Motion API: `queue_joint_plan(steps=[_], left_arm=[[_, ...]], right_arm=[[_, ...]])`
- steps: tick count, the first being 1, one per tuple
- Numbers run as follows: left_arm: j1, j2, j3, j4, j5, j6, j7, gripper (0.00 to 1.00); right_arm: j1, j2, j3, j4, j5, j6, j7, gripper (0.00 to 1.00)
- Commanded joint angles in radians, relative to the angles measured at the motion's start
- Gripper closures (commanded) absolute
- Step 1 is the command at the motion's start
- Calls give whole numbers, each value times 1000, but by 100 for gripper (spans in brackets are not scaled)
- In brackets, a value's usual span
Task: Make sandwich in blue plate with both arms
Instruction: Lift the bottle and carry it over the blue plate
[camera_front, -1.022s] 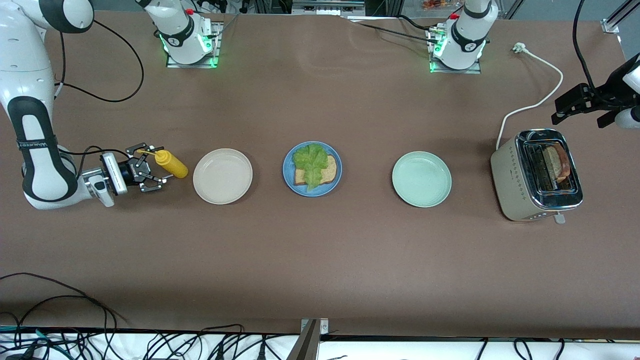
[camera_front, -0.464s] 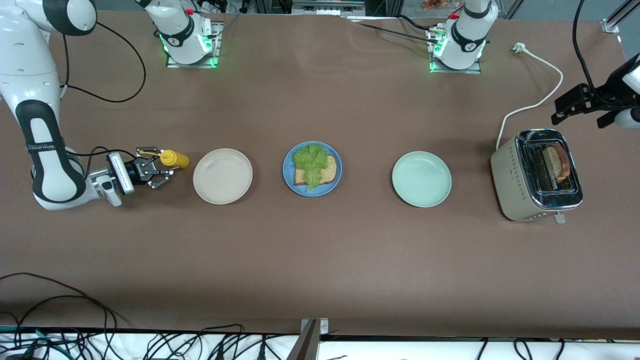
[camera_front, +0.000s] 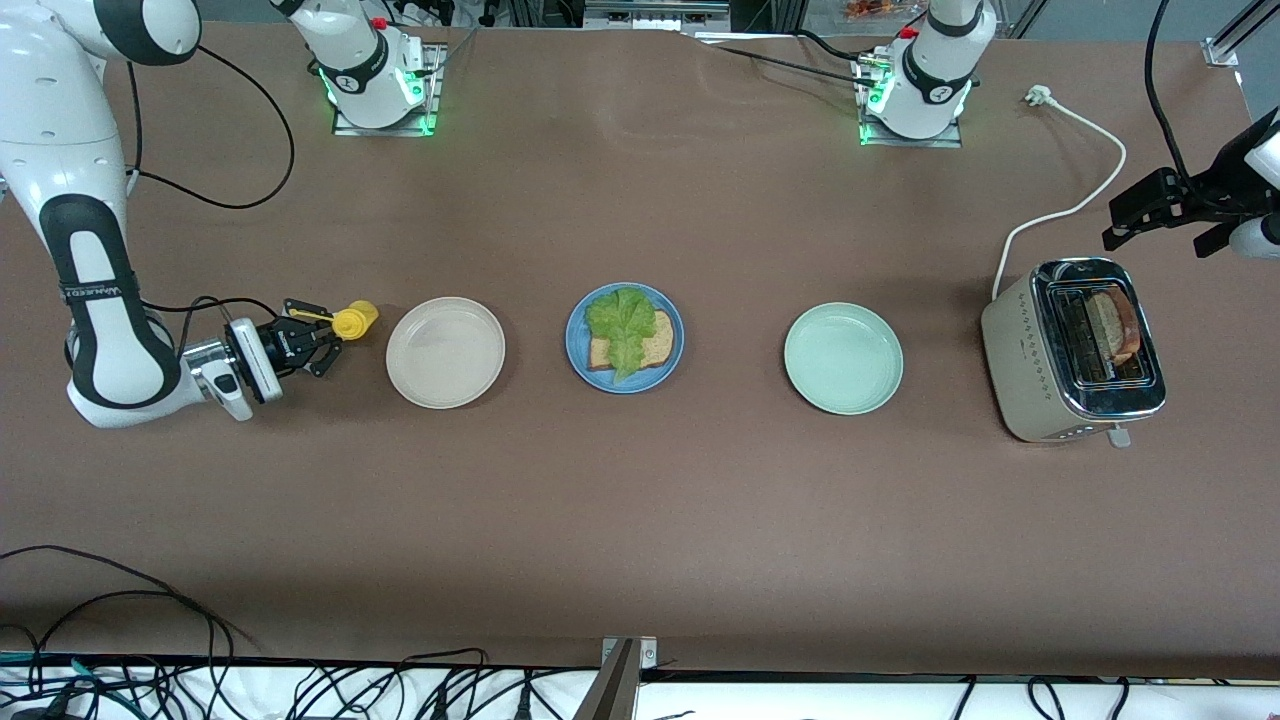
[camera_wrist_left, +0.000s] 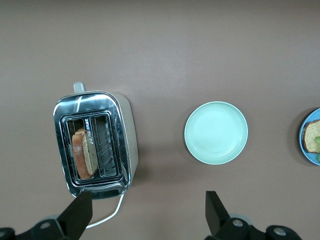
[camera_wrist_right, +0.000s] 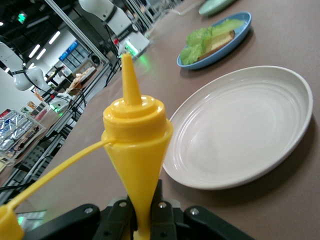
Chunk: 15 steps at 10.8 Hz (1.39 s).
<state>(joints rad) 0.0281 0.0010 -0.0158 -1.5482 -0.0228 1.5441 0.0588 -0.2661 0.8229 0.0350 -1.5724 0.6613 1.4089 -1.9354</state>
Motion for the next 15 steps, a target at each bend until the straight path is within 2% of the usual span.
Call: queue_joint_plan(steps=[1, 3, 4, 6, 7, 9, 12, 13, 15], left_arm=[[6, -13, -3, -20, -9, 14, 13, 0], [4, -13, -3, -20, -9, 14, 13, 0], [6, -13, -3, -20, -9, 14, 13, 0], [6, -15, -3, -20, -9, 13, 12, 0], [4, -16, -3, -20, -9, 13, 12, 0], [4, -16, -3, -20, -9, 13, 12, 0], [4, -19, -3, -20, -9, 8, 10, 0], [6, -19, -3, -20, -9, 7, 12, 0], [6, -19, -3, -21, -9, 7, 12, 0]], right_arm=[[92, -149, -3, -12, -135, 33, 249, 88], [196, -246, -3, -12, -256, 80, 405, 88], [255, -295, -3, -9, -349, 115, 514, 88], [362, -330, 8, 18, -467, 127, 762, 87], [428, -326, 16, 58, -533, 127, 848, 87], [594, -312, 14, 127, -725, 127, 1007, 87], [796, -286, 14, 167, -949, 131, 1165, 87], [853, -265, 14, 173, -1012, 154, 1185, 87], [974, -208, 13, 187, -1202, 173, 1197, 87]])
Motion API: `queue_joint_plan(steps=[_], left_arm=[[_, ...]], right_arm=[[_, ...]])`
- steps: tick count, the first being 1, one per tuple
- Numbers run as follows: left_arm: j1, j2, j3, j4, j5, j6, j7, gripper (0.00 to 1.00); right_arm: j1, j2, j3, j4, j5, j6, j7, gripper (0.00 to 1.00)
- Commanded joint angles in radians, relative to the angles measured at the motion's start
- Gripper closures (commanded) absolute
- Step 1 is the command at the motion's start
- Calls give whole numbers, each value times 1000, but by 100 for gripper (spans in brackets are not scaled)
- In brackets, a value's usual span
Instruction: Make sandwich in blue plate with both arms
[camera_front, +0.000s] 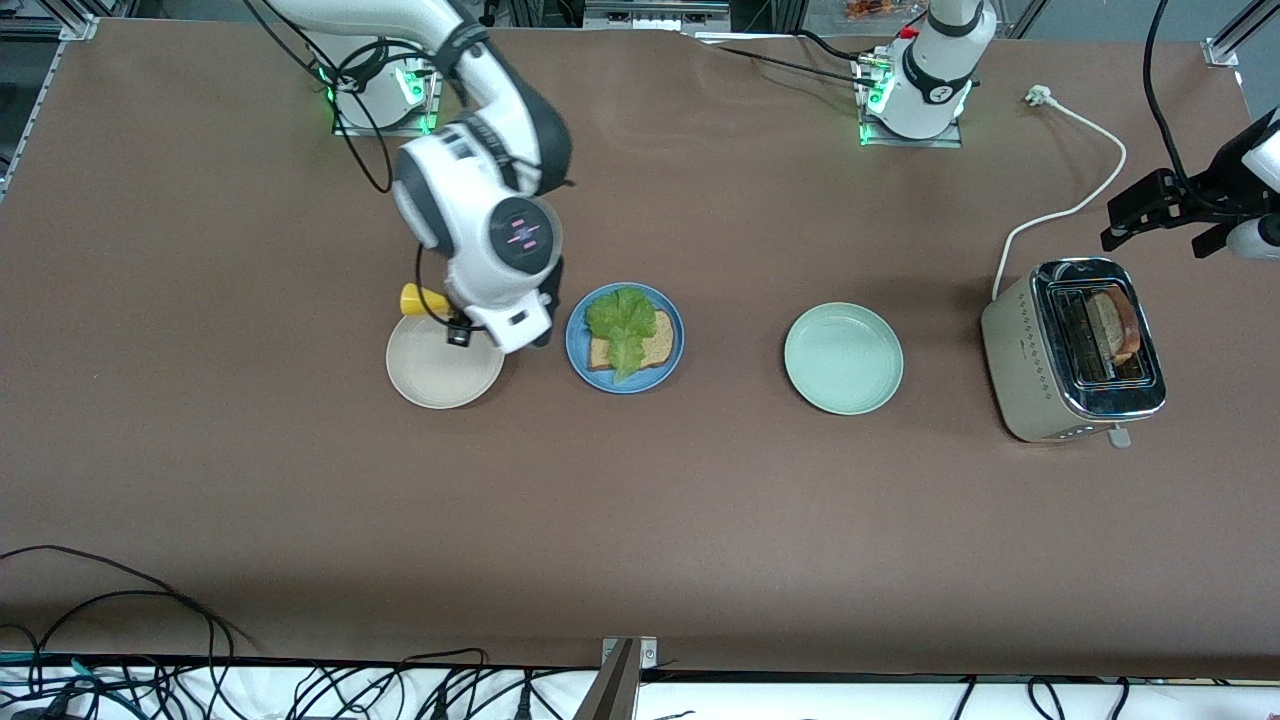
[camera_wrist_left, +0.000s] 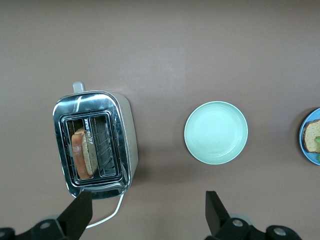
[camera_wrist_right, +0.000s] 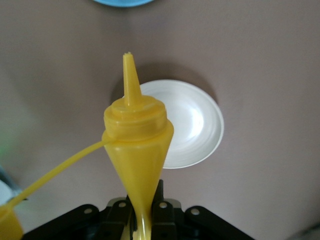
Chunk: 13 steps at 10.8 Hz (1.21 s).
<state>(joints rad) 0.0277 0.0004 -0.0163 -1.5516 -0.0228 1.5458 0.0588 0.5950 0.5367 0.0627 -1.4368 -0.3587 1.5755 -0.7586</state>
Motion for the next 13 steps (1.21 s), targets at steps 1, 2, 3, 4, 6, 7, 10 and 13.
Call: queue_joint_plan(steps=[1, 2, 3, 4, 6, 7, 10, 13], left_arm=[[6, -19, -2, -21, -9, 7, 13, 0], [6, -19, -1, -21, -9, 7, 15, 0], [6, -19, -1, -22, -9, 7, 15, 0], [6, -19, -1, -24, -9, 7, 15, 0], [6, -19, -1, -24, -9, 7, 15, 0], [6, -19, -1, -24, -9, 7, 15, 0], [6, -19, -1, -28, -9, 10, 15, 0], [6, -19, -1, -28, -9, 10, 15, 0]], right_arm=[[170, 113, -15, 61, -285, 0, 36, 87], [230, 149, -15, 61, -378, -5, 71, 87], [283, 173, -18, 61, -448, -12, 100, 87], [319, 198, -20, 61, -510, -40, 102, 87], [376, 229, -20, 61, -601, -74, 104, 87], [384, 238, -21, 61, -620, -75, 104, 87], [385, 240, -21, 61, -628, -89, 105, 87], [381, 235, -43, 81, -617, -94, 94, 87]])
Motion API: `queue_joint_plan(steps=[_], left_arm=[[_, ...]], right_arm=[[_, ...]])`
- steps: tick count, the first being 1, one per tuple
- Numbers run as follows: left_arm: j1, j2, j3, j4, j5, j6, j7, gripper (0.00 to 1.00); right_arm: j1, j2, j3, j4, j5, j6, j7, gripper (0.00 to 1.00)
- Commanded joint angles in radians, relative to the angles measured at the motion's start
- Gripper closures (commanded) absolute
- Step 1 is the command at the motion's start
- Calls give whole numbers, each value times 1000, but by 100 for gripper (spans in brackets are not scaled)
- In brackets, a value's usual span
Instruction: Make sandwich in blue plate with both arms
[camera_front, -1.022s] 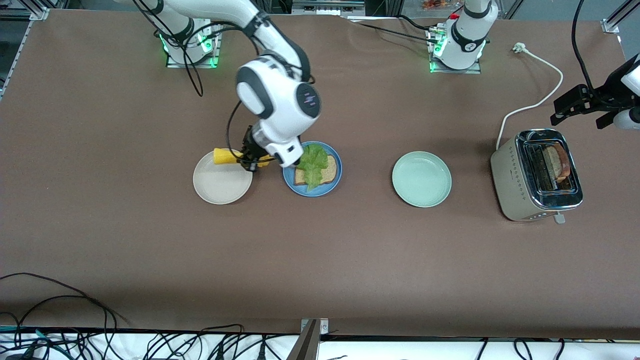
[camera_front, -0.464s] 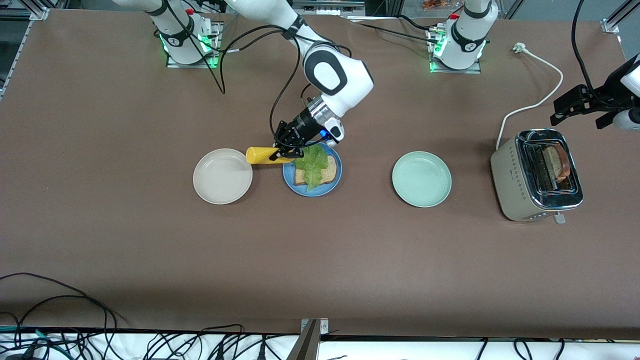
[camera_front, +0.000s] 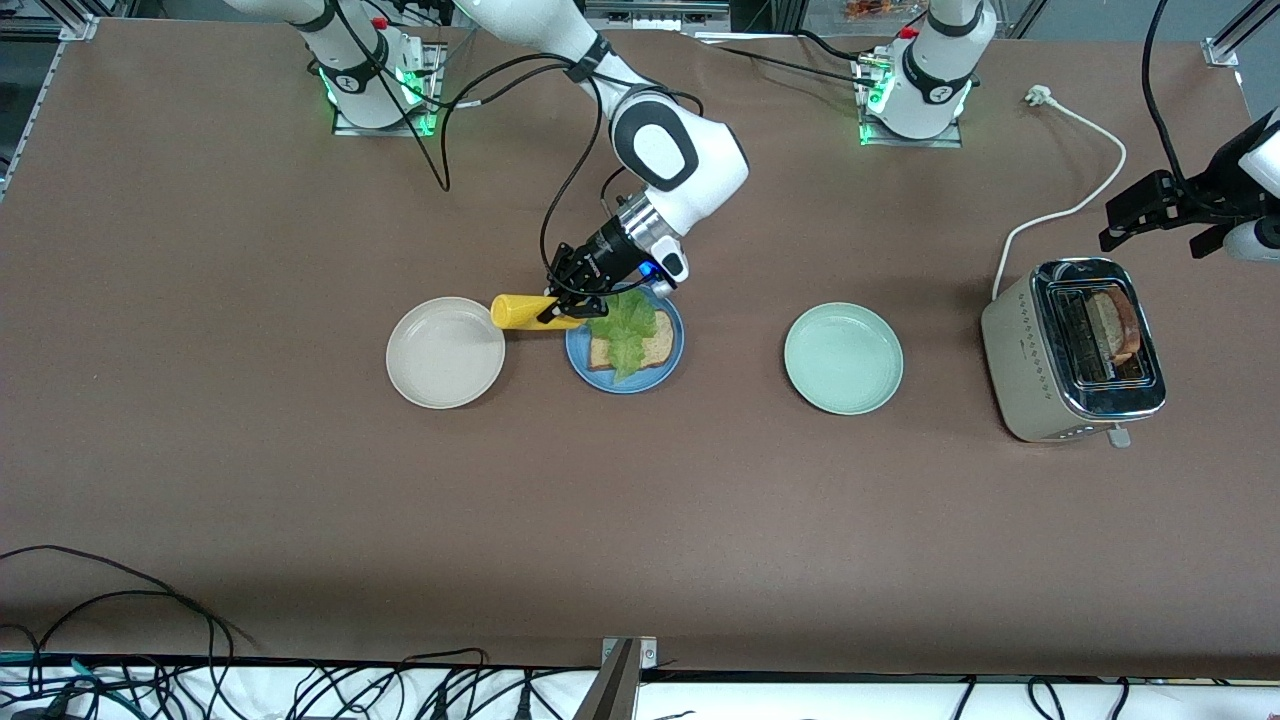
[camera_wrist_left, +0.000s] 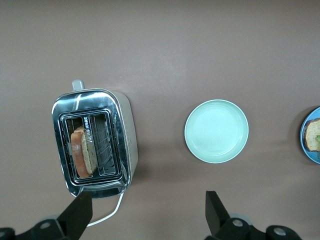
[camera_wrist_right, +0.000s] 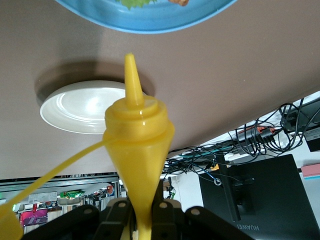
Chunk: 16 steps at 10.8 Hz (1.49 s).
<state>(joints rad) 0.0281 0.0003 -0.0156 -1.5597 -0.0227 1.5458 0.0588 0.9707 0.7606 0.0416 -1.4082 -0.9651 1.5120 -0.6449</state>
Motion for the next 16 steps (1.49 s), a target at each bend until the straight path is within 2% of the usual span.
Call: queue_joint_plan(steps=[1, 4, 8, 10, 13, 15, 16], left_arm=[[6, -20, -1, -20, -9, 10, 15, 0], [6, -20, -1, -20, -9, 10, 15, 0], [6, -20, -1, -20, -9, 11, 15, 0], [6, -20, -1, -20, -9, 11, 15, 0], [6, -19, -1, -20, -9, 22, 15, 0], [6, -19, -1, -20, -9, 22, 15, 0], [6, -17, -1, -20, -9, 22, 15, 0]], right_arm=[[-18, 9, -26, 92, 37, -59, -22, 87], [-102, -7, -34, 204, 304, -70, -41, 88], [-335, -87, -28, 210, 714, -41, -109, 88], [-464, -125, -25, 210, 956, -49, -220, 88], [-668, -138, -23, 209, 1340, -103, -492, 88], [-766, -136, -23, 209, 1492, -195, -693, 88], [-811, -129, -23, 207, 1540, -231, -779, 88]])
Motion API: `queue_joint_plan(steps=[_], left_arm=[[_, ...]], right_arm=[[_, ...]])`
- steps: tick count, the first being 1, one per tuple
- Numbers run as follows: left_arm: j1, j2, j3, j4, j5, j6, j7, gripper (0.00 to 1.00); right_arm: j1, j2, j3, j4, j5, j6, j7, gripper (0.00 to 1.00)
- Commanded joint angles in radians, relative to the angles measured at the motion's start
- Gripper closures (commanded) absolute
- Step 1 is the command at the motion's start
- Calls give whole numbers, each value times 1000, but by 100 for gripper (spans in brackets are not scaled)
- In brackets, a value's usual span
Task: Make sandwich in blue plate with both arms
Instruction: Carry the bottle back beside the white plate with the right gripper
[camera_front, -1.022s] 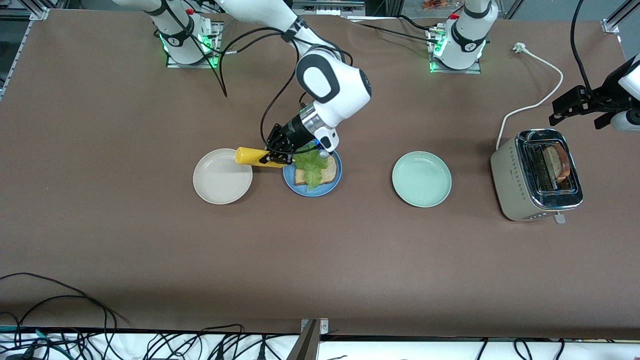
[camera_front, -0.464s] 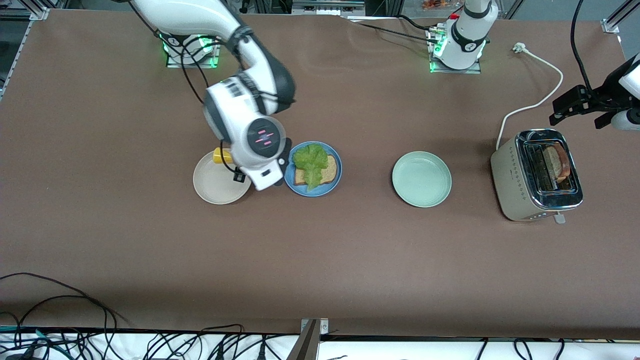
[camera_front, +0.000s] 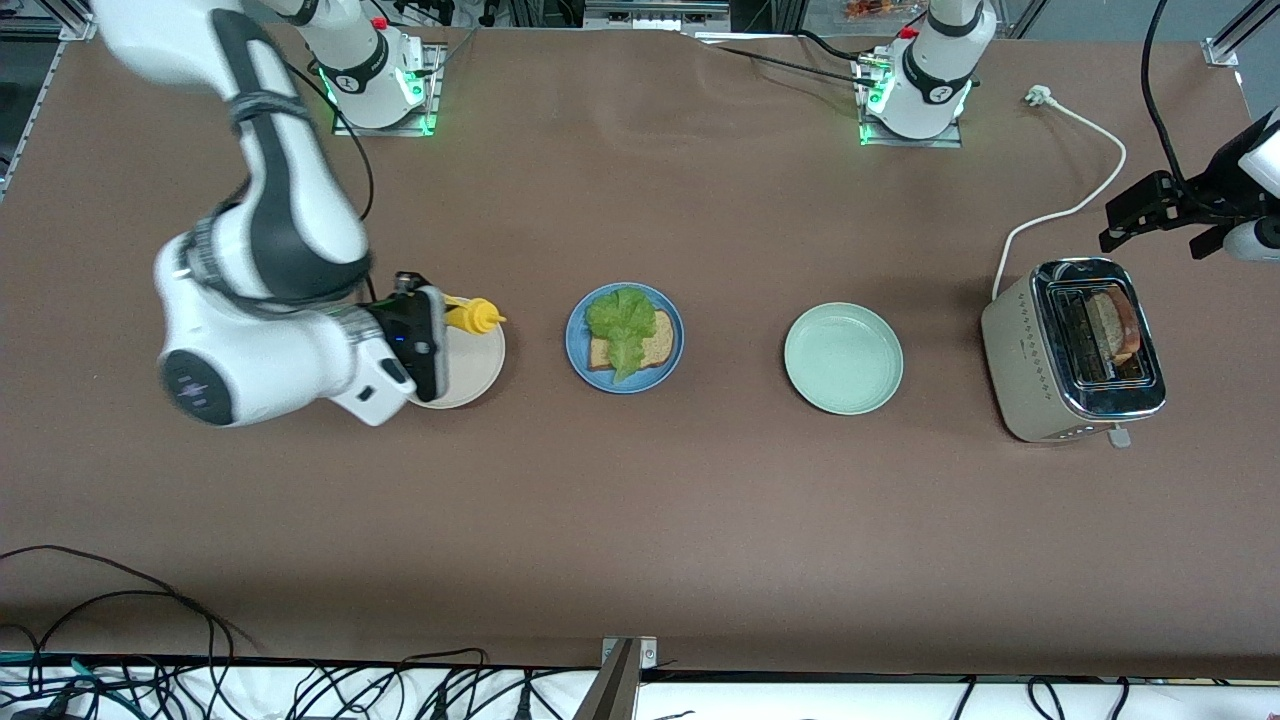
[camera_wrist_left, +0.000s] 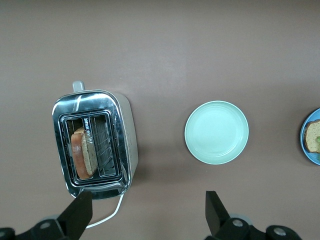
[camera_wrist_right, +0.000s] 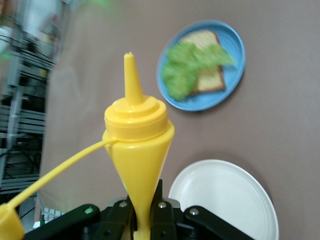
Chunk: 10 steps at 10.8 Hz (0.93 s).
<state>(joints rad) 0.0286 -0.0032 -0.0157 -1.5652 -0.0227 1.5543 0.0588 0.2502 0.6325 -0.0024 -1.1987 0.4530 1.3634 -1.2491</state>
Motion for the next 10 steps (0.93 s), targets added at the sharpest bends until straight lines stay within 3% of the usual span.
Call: queue_joint_plan(steps=[1, 5, 10], left_arm=[[5, -14, -1, -15, -9, 13, 15, 0], [5, -12, -1, -16, -9, 16, 15, 0], [4, -12, -1, -16, -9, 16, 12, 0]], right_arm=[[-136, 6, 21, -9, 159, -121, -276, 88], [-299, 114, 19, -12, 298, -277, -631, 88], [-380, 260, 16, -44, 268, -265, -926, 88]])
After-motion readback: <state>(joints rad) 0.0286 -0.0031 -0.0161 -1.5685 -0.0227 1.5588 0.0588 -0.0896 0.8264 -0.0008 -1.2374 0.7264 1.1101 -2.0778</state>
